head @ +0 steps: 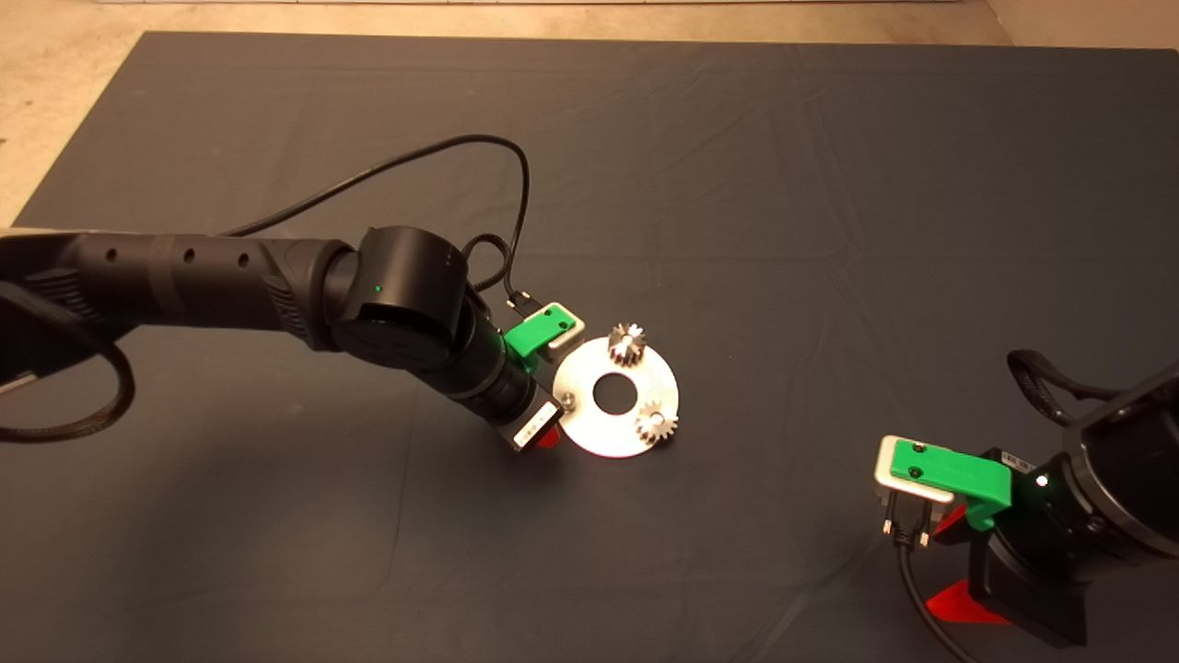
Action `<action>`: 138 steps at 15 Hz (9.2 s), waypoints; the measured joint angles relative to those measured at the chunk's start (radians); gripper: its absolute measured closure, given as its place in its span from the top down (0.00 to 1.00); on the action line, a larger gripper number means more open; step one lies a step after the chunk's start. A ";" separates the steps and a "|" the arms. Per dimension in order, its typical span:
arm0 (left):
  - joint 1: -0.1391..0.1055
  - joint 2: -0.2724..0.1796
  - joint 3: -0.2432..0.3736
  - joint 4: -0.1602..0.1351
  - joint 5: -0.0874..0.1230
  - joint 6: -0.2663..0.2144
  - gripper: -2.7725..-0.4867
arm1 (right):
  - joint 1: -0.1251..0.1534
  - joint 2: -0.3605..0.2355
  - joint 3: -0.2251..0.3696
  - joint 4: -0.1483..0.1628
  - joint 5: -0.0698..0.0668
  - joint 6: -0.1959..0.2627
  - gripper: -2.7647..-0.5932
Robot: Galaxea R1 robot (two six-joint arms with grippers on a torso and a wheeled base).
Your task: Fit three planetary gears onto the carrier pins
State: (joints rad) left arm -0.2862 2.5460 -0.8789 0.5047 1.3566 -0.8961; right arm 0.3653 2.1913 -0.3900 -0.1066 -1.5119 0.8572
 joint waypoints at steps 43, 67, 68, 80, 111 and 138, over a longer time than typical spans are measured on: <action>0.000 -0.058 -0.041 0.000 -0.012 0.119 0.55 | -0.002 0.000 0.000 0.000 0.001 0.000 0.40; 0.054 -0.070 -0.042 0.073 -0.096 0.134 0.46 | 0.000 -0.014 0.000 0.000 0.000 0.000 0.40; 0.054 -0.070 -0.042 0.076 -0.097 0.135 0.46 | 0.000 -0.014 0.000 0.000 0.000 0.000 0.40; 0.055 -0.087 -0.042 0.096 -0.128 0.135 0.32 | 0.018 -0.027 0.000 0.000 -0.003 0.000 0.40; 0.090 -0.114 0.037 0.166 -0.045 0.135 0.12 | 0.097 -0.053 0.015 0.010 -0.018 -0.038 0.40; -0.038 0.003 0.044 0.107 -0.017 0.039 0.10 | 0.097 -0.055 0.018 0.010 -0.019 -0.040 0.40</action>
State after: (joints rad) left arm -0.3243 2.5491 -0.8351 0.6115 1.3393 -0.8574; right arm 0.4628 2.1360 -0.3717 -0.0966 -1.5306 0.8172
